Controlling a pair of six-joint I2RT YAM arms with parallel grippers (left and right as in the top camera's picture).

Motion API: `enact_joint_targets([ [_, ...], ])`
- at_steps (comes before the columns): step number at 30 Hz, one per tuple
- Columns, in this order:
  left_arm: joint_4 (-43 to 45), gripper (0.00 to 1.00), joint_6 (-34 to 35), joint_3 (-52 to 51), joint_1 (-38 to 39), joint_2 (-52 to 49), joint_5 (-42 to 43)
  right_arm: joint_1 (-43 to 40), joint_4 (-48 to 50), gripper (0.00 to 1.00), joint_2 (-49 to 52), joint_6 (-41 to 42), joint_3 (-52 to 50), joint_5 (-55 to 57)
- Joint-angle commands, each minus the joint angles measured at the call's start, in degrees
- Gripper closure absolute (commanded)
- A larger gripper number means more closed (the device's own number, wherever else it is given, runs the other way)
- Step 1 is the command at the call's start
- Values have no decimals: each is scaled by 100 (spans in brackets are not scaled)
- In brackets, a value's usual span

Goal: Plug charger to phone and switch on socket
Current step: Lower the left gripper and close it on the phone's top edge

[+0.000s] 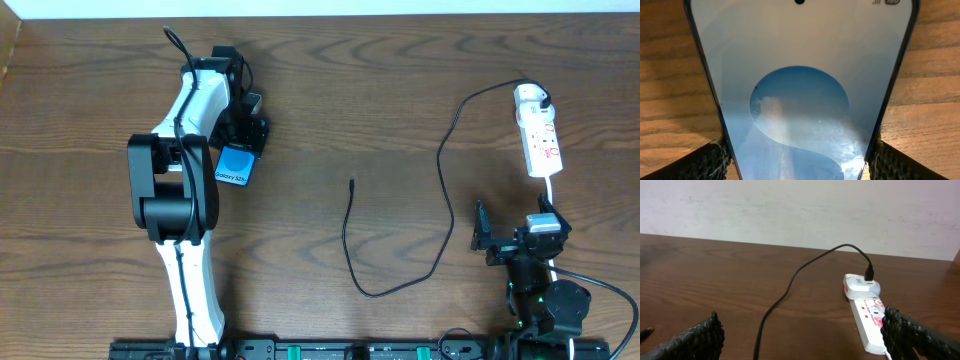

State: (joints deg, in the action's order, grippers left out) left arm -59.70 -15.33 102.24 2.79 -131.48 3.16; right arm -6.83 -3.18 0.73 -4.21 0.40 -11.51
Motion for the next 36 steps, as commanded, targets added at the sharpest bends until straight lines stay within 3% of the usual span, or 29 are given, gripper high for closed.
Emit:
enact_joint_targets([
  [1,-151,13,-90,-94,2,-142,177,50,-26,1,-35,-57,-7,44],
  [23,-151,13,-437,-94,2,-142,179,50,-26,1,-35,-57,-9,44],
  [26,-151,19,-437,-94,2,-142,177,50,-26,1,-35,-57,-9,46],
  [36,-151,22,-435,-94,2,-142,179,50,-26,1,-35,-57,-9,44],
])
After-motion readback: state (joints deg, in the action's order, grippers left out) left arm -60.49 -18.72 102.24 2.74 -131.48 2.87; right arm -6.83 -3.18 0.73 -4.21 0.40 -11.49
